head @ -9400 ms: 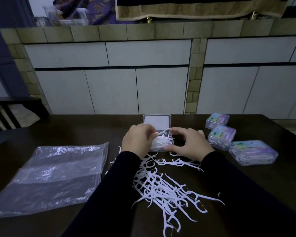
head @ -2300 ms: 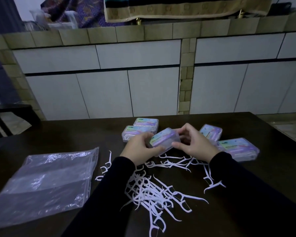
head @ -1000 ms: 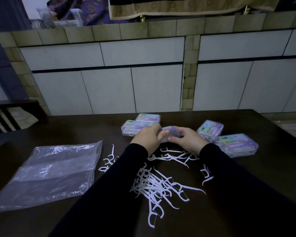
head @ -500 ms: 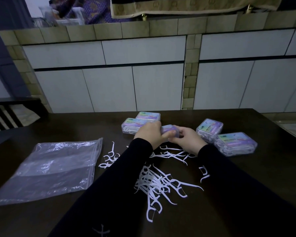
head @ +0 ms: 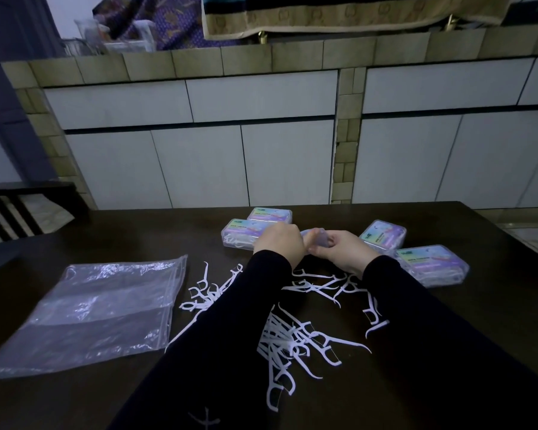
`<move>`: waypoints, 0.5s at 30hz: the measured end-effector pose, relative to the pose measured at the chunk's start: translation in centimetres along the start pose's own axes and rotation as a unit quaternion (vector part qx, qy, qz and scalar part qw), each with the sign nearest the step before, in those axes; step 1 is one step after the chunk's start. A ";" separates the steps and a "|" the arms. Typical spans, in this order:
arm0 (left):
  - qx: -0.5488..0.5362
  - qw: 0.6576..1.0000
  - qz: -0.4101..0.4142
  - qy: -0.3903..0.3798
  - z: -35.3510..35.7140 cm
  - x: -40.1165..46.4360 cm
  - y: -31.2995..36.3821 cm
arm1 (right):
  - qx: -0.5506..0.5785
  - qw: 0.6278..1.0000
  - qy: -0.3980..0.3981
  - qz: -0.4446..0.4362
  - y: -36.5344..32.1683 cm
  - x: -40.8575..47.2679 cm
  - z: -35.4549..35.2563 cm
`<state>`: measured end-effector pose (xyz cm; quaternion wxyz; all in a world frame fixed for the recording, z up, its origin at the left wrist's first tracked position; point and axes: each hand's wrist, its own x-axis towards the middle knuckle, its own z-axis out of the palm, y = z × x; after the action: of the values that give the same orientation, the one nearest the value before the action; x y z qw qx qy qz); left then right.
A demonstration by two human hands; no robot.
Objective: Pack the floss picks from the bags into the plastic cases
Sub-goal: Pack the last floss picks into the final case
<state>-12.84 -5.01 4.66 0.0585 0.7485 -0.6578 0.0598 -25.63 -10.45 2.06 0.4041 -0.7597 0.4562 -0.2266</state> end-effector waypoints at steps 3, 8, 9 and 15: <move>0.013 1.000 0.008 0.002 -0.1 0.2 0.2 | -0.007 1.000 -0.006 0.008 -0.1 0.1 -0.1; 0.050 0.999 0.017 -0.002 0.0 0.5 0.4 | 0.021 0.999 -0.017 0.023 -0.5 -0.1 -0.8; 0.050 0.999 0.019 0.005 -0.1 0.4 0.5 | 0.027 0.999 -0.018 0.027 -0.4 -0.1 -0.9; -0.079 0.997 0.007 0.005 0.6 0.1 -0.8 | 0.059 0.998 0.028 -0.001 1.0 -0.6 0.0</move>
<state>-12.02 -5.12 4.13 0.1201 0.7365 -0.6656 0.0115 -26.39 -10.21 1.25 0.4347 -0.7284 0.4527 -0.2747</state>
